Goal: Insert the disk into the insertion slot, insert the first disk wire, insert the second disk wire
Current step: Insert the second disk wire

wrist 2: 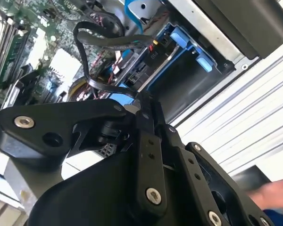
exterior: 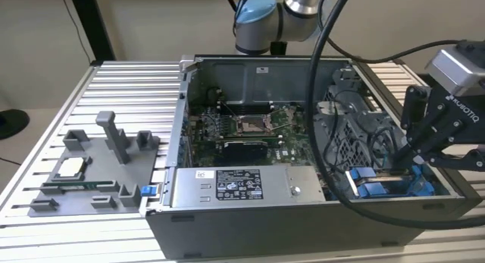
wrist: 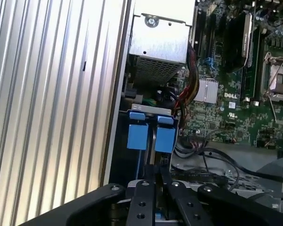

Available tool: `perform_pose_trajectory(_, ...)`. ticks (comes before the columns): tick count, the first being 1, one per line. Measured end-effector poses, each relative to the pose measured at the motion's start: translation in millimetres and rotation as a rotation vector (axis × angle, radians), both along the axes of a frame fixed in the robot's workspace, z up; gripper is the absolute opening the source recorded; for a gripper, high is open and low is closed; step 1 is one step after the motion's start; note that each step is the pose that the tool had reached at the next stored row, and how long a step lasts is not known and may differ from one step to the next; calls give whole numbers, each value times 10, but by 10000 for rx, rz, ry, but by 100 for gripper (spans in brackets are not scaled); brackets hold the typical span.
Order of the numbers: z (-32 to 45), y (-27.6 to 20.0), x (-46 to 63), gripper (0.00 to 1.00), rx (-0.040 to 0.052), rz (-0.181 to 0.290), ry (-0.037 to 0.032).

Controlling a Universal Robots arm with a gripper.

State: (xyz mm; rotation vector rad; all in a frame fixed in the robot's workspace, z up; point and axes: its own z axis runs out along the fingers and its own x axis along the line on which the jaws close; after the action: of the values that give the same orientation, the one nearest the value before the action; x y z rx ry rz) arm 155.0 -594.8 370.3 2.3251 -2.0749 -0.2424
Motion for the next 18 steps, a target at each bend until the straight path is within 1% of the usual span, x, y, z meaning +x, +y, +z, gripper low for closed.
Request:
perform_pose_trajectory(2,-4,29,-17,0,-8,-1,-233)
perform_pose_trajectory(4,-11,43,-34,0,-10,-14,-431)
perform_pose_trajectory(10,-44,64,-89,0,-22,-135,-829)
perform_pose_trajectory(13,-52,78,-135,0,-29,-162,-1000)
perform_pose_trajectory(15,-58,88,-153,0,-31,-187,-1170)
perform_pose_trajectory(18,-70,105,-181,0,-38,-217,-1443)
